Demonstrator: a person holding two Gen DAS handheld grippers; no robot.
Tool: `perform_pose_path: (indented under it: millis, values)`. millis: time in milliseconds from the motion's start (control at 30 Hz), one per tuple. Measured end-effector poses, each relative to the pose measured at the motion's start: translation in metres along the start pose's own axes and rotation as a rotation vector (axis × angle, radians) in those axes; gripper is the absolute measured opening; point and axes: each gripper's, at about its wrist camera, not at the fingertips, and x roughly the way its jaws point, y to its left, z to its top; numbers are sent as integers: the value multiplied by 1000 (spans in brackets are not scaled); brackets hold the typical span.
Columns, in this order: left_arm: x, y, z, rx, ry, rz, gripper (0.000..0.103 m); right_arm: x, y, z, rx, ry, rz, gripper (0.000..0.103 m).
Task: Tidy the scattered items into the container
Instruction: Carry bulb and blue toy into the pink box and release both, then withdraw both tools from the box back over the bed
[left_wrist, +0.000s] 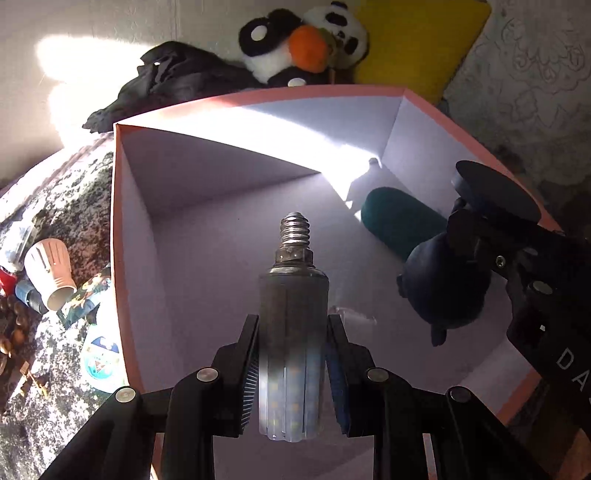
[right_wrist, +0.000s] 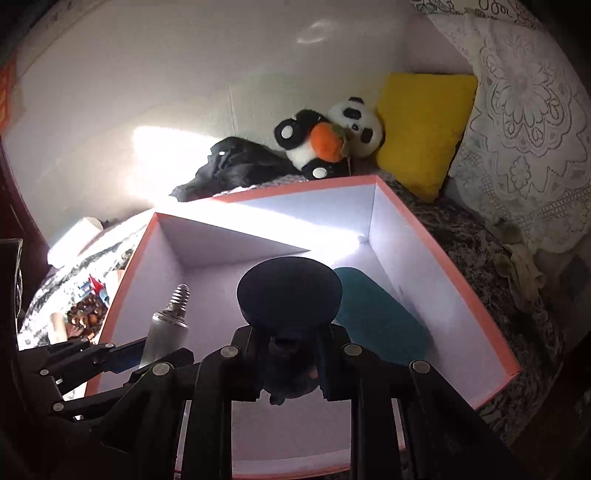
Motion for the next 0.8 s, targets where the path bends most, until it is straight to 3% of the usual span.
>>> perform_pose_path:
  millis: [33,67,100,167,233,533,800]
  values:
    - [-1,-1,0,4,3,12,42,4,2,-1,-16,15,-8,24]
    - [-2,-2,-1,9,5,39,58,7,4,-2,-30,30,-20,28]
    - [-4,-3,-1,12,3,63,64,9,6,-4,-37,42,-39,33]
    - [-9,-1,-1,11,-7,65,77,4,6,-4,-46,26,-94,74]
    - [-14,1,-2,-6,-9,55,81,-8,6,-4,-58,-11,-148,86]
    - [-67,21,-20,-62,-59,36,82,-69,32,-5,-83,-135,-177,87]
    - [-130,74,-71,-144,-111,67,86,-118,102,-22,-145,-230,-121,90]
